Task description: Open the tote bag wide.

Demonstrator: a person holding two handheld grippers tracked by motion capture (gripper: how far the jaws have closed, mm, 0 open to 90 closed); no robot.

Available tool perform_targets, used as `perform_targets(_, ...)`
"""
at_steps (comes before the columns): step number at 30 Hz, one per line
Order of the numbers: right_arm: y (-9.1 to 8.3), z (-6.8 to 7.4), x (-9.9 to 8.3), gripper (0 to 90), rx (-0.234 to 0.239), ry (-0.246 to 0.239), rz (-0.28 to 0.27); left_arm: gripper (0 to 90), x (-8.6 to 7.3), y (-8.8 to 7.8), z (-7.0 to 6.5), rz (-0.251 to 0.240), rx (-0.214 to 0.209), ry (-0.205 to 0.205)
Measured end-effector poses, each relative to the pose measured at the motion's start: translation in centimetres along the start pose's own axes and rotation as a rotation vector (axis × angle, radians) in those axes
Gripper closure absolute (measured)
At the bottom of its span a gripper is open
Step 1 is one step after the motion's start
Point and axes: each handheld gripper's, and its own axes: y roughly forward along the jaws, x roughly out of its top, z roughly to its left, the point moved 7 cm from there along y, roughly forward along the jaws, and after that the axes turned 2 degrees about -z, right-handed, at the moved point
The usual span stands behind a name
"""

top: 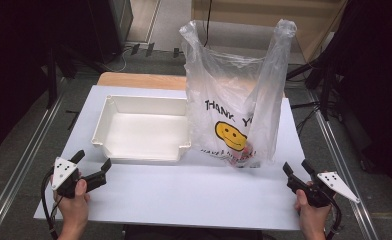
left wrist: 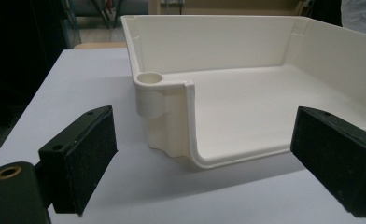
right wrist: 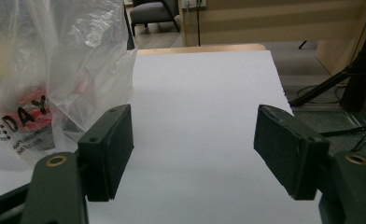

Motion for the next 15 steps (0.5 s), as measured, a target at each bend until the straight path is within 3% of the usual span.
perform_targets(6,-0.3,0.8,0.2,32.3,0.000,-0.063,0.013,2.1,0.0,-0.3,0.4,-0.003,0.030,-0.025)
perform_targets(12,-0.4,2.3,1.1,30.5,0.044,-0.057,0.014,2.1,0.0,-0.2,0.3,0.006,0.053,-0.012)
perform_targets(15,-0.4,3.4,2.0,25.2,0.076,-0.053,0.024,2.1,0.0,-0.1,0.2,0.015,0.057,-0.011)
